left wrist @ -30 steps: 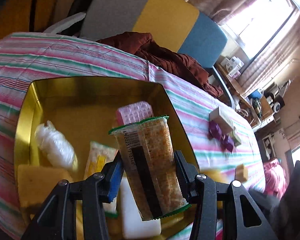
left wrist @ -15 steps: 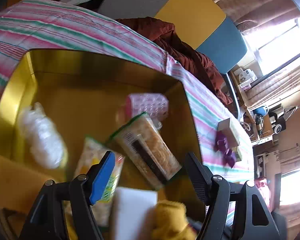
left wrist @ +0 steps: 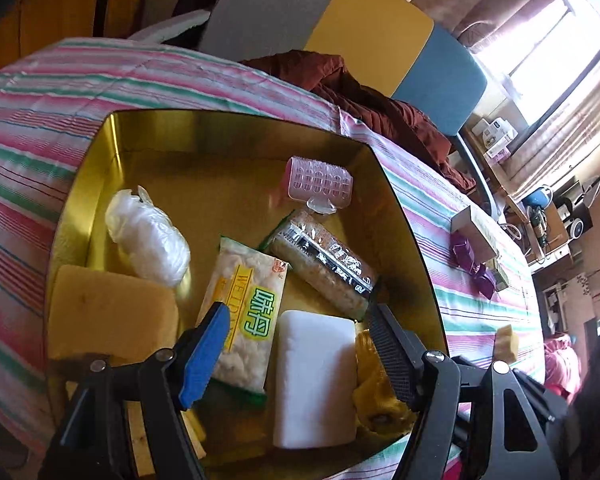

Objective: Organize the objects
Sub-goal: 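Carry the cracker packet into the tray with left while right carries the sock bundle over, then release the sock bundle in the tray with right while left opens over the tray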

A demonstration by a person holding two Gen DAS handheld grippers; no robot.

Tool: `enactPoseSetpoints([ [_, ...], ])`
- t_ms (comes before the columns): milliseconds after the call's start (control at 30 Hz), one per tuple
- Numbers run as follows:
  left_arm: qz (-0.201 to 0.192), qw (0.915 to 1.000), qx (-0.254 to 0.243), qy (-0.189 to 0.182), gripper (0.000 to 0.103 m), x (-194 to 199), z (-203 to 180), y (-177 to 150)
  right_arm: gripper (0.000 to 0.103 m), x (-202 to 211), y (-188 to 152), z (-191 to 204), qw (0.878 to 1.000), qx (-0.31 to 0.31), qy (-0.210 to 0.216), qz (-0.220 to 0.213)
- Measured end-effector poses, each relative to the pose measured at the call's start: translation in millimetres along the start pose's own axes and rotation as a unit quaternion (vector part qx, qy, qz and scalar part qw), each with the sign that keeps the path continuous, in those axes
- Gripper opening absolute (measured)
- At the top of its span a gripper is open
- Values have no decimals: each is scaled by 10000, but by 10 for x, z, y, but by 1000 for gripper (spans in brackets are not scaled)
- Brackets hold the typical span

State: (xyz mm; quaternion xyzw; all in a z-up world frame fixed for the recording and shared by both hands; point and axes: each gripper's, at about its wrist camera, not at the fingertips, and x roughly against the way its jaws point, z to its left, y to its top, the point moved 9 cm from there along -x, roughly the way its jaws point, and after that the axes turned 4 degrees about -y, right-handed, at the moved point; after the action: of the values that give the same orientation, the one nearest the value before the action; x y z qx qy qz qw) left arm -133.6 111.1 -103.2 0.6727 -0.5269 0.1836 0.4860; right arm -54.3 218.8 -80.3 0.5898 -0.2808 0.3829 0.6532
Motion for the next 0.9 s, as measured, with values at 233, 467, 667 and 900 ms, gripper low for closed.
enactPoseSetpoints([
  [233,-309,9973,-486,459,73,141,-75,-36,49,87,9,-141,9998,-150,-94,-88],
  [467,-639,9867,-1279,774,74,268,-325,-59,49,123,-1,-321,9990,-349,-219,-142],
  [667,-741,9806,-1632,788,74,310,-539,-66,49,176,31,-536,9976,-502,-440,-195],
  [900,-710,9773,-1843,771,74,278,-686,-125,49,214,17,-885,9942,-813,-693,-147],
])
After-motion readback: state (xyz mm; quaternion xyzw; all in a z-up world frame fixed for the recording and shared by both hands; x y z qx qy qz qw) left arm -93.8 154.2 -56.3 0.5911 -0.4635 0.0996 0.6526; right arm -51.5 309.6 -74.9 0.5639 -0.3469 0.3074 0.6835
